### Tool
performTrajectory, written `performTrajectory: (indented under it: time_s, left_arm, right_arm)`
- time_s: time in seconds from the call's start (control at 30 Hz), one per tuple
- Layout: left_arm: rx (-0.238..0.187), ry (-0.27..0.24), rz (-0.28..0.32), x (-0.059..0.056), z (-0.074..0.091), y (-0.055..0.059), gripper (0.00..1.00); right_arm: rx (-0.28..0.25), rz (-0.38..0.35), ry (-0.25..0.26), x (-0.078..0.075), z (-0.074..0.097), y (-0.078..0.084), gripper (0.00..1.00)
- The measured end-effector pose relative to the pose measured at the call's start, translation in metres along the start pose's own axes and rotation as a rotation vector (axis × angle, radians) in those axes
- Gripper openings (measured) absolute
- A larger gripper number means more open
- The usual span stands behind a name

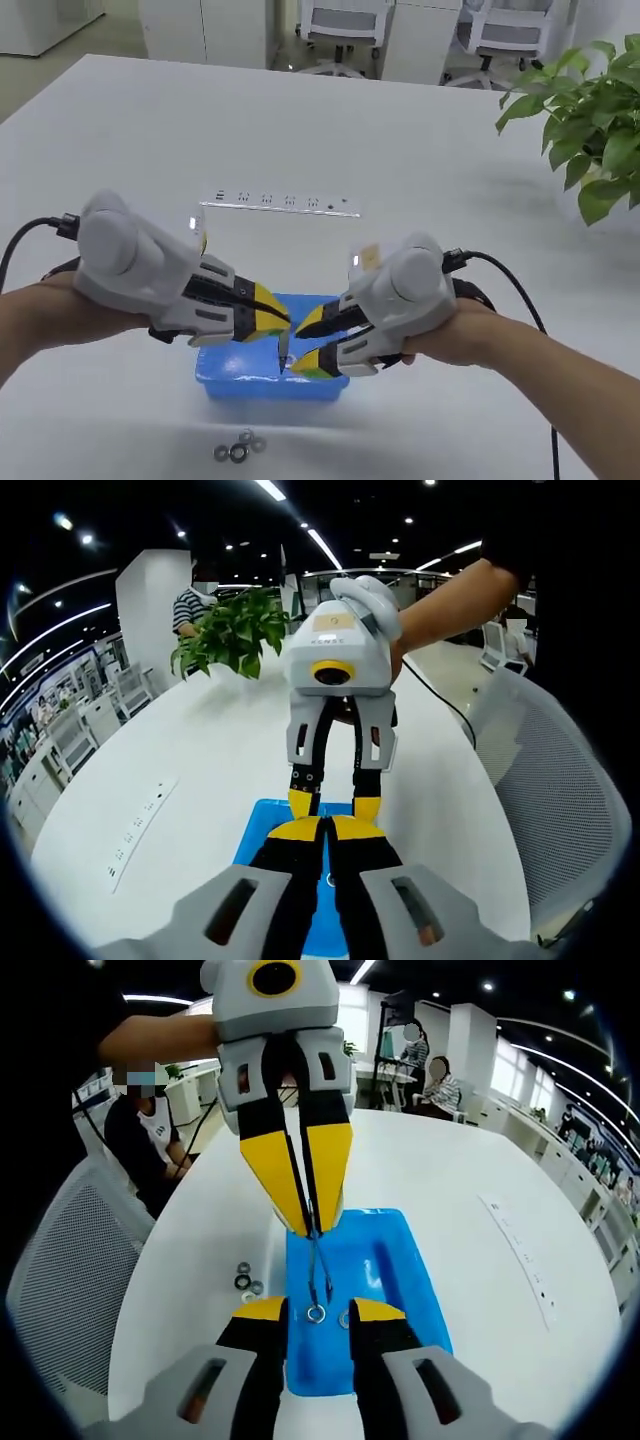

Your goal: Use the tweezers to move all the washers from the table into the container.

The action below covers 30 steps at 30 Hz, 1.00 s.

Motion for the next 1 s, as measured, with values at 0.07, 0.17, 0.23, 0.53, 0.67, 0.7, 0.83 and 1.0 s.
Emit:
performTrajectory:
  time_s: [0.07, 0.17, 0.23, 0.53, 0.67, 0.7, 0.83, 1.0]
  left_arm:
    - [0.001, -0.002, -0.001, -0.001, 0.002, -0.002, 0.06]
    - [-0.002, -0.004, -0.007, -0.002, 0.005, -0.005, 0.06]
    - [-0.002, -0.005, -0.009, -0.002, 0.006, -0.006, 0.06]
    - [0.006, -0.013, -0.005, -0.007, 0.017, -0.013, 0.06]
    - [0.012, -0.017, -0.004, -0.010, 0.023, -0.015, 0.06]
    - [0.009, -0.016, -0.003, -0.011, 0.024, -0.017, 0.06]
    - [0.008, -0.023, -0.004, -0.014, 0.028, -0.019, 0.06]
    - [0.013, -0.027, -0.007, -0.018, 0.033, -0.020, 0.06]
  right_arm:
    - [-0.005, -0.001, 0.004, 0.001, 0.003, -0.001, 0.26]
    - [-0.012, -0.011, 0.008, 0.004, 0.007, 0.000, 0.30]
    - [-0.016, -0.017, 0.011, 0.008, 0.010, 0.000, 0.32]
    - [-0.036, -0.028, 0.024, 0.021, 0.019, 0.003, 0.42]
    - [-0.045, -0.029, 0.029, 0.027, 0.021, 0.004, 0.46]
    - [-0.048, -0.030, 0.031, 0.028, 0.021, 0.004, 0.48]
    - [-0.054, -0.031, 0.036, 0.032, 0.022, 0.005, 0.52]
    - [-0.062, -0.030, 0.052, 0.034, 0.024, 0.005, 0.60]
Point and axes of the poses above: the centre of the closed fingertips' face, and the gripper's own axes: z roughly backward along the fingers, x roughly to its left, y roughly out of its underside, the point moved 2 cm from there along z, roughly backward along the fingers, and after that the axes turned 9 degrees about -y, right-handed, at the moved point
